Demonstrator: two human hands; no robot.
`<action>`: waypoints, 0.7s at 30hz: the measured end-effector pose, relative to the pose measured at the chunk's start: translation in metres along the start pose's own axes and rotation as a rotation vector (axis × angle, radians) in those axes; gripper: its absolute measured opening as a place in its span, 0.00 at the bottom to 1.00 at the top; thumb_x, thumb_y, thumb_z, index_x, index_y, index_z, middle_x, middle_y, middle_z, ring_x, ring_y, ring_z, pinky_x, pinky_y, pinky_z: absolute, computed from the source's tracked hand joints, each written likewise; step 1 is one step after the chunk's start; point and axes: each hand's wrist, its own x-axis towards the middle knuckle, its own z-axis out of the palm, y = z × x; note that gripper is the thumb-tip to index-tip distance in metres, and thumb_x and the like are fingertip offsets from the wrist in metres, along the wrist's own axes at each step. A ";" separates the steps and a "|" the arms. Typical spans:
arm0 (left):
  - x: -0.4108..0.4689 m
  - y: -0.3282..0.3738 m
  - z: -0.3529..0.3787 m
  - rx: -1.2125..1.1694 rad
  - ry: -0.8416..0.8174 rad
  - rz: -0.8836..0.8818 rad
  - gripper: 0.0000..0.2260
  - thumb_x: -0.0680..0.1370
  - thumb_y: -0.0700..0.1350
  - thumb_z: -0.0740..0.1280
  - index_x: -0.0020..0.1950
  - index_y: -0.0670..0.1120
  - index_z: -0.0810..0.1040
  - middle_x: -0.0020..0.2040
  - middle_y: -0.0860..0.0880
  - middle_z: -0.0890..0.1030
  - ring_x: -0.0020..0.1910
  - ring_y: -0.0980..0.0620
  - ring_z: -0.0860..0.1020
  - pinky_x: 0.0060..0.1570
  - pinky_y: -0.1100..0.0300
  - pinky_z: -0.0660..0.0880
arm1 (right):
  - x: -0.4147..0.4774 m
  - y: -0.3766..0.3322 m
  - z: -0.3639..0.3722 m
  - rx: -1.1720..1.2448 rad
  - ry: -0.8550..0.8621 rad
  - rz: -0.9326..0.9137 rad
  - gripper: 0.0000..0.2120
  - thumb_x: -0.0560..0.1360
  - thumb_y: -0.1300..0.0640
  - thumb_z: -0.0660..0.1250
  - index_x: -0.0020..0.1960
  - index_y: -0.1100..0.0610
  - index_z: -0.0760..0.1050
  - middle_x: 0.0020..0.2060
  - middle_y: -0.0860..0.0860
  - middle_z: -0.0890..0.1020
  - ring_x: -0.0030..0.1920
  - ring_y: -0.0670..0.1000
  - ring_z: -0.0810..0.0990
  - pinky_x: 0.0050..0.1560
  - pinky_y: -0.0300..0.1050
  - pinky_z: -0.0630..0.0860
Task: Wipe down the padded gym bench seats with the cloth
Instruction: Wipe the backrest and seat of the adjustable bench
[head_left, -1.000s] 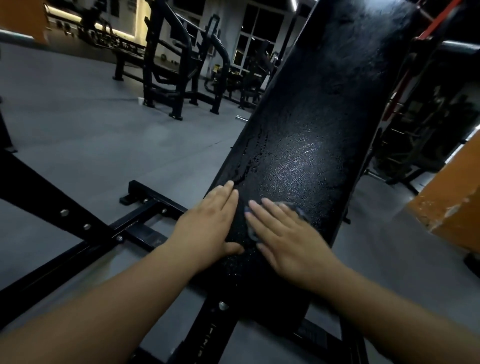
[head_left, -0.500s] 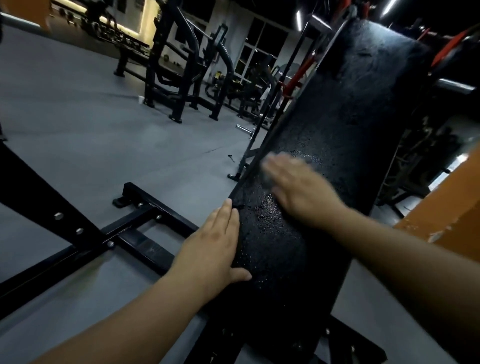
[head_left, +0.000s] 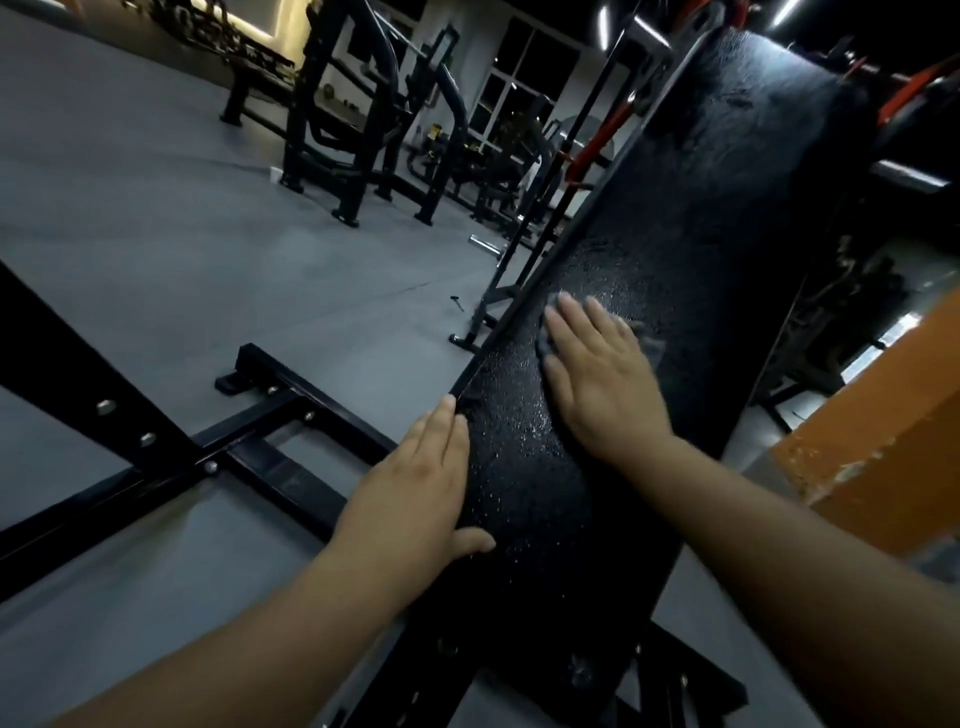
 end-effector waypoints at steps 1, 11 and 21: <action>0.000 0.001 -0.001 0.010 -0.007 -0.003 0.51 0.74 0.68 0.65 0.80 0.43 0.37 0.80 0.46 0.33 0.80 0.49 0.42 0.75 0.57 0.54 | -0.002 -0.022 0.006 0.009 0.025 0.053 0.28 0.83 0.45 0.47 0.80 0.54 0.59 0.80 0.51 0.59 0.80 0.55 0.53 0.80 0.53 0.49; -0.037 -0.010 0.013 0.108 -0.073 0.041 0.53 0.73 0.66 0.69 0.81 0.46 0.37 0.80 0.48 0.32 0.80 0.48 0.41 0.75 0.54 0.59 | -0.068 -0.025 0.012 0.038 0.012 0.030 0.26 0.82 0.48 0.53 0.78 0.56 0.63 0.78 0.54 0.63 0.78 0.59 0.60 0.77 0.57 0.56; -0.071 -0.025 0.023 0.064 -0.112 -0.084 0.54 0.73 0.66 0.70 0.81 0.45 0.37 0.81 0.47 0.37 0.80 0.48 0.44 0.78 0.53 0.55 | -0.076 -0.066 0.025 0.055 -0.064 -0.097 0.26 0.82 0.47 0.48 0.78 0.53 0.62 0.79 0.52 0.62 0.79 0.56 0.58 0.78 0.54 0.52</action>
